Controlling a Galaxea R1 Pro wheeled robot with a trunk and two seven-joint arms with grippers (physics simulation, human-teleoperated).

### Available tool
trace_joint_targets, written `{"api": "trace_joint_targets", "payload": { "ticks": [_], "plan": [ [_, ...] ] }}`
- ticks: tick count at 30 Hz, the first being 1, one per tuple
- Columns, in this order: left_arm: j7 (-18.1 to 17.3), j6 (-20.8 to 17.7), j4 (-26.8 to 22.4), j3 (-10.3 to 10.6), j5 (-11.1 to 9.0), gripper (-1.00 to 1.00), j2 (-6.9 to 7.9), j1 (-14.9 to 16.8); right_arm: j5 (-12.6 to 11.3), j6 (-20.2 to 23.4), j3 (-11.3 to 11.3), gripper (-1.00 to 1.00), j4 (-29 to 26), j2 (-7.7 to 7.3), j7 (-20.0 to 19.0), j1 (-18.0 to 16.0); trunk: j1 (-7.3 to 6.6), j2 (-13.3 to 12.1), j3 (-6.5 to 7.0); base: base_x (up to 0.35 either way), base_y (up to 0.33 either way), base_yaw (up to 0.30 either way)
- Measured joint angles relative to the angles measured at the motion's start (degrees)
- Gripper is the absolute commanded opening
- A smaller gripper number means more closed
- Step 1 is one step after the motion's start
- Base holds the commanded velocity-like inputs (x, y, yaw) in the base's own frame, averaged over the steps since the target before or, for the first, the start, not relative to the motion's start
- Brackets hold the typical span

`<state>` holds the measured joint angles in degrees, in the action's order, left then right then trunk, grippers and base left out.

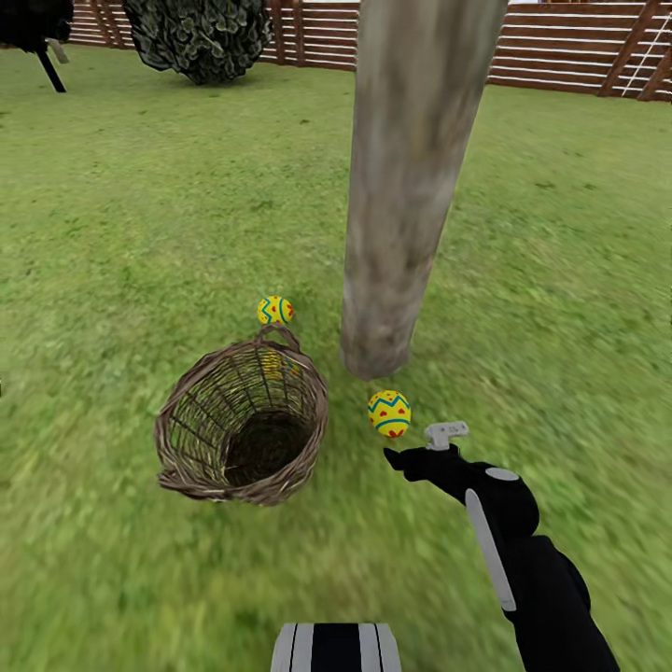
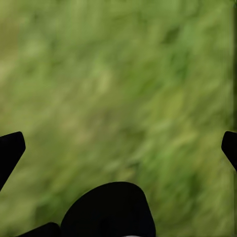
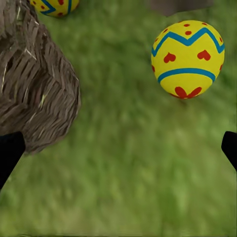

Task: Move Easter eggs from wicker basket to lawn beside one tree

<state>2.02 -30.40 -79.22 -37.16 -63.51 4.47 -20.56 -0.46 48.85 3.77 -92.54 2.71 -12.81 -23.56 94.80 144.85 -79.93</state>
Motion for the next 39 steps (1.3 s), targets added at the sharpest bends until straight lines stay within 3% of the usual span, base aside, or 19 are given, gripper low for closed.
{"api": "trace_joint_targets", "payload": {
  "ticks": [3, 4, 9, 24, 32, 39],
  "plan": [
    [0.03, 0.05, 0.23, -0.07, 0.01, 1.00, 0.02, 0.00, 0.05, -0.13, -0.30, 1.00, 0.00, -1.35, -3.09, 0.09, -0.08, -0.04, 0.67, 0.000, 0.000, 0.000],
    [0.06, 0.06, 0.40, -0.03, 0.02, 1.00, 0.04, 0.00, 0.09, -0.22, -0.43, 1.00, 0.01, -2.42, -3.97, 0.15, -0.10, -0.05, 0.89, 0.000, 0.000, 0.000],
    [0.11, 0.11, 0.87, 0.03, 0.01, 1.00, 0.02, 0.00, 0.04, -2.03, -0.70, 1.00, 0.02, -4.56, -5.36, 0.31, -0.23, -0.12, 1.99, 0.000, 0.000, 0.000],
    [0.03, 0.18, 1.44, 0.13, 0.18, 1.00, 0.01, 0.00, 0.13, -6.19, -0.43, 1.00, 0.71, -4.69, -5.28, 0.69, -0.62, -0.32, 5.32, 0.000, 0.000, 0.000],
    [-0.18, 0.18, 3.69, 0.25, 0.03, 1.00, 0.18, 0.84, 0.17, -7.21, -0.40, 1.00, 12.12, -5.00, -5.36, 1.92, -0.82, -0.43, 7.09, 0.000, 0.000, 0.000],
    [-0.19, 0.18, 3.78, 0.27, 0.02, 1.00, 0.19, 0.90, 0.07, -7.19, -0.51, 1.00, 13.11, -5.06, -5.39, 2.57, -1.00, -0.52, 8.65, 0.000, 0.000, 0.000]
  ]
}}
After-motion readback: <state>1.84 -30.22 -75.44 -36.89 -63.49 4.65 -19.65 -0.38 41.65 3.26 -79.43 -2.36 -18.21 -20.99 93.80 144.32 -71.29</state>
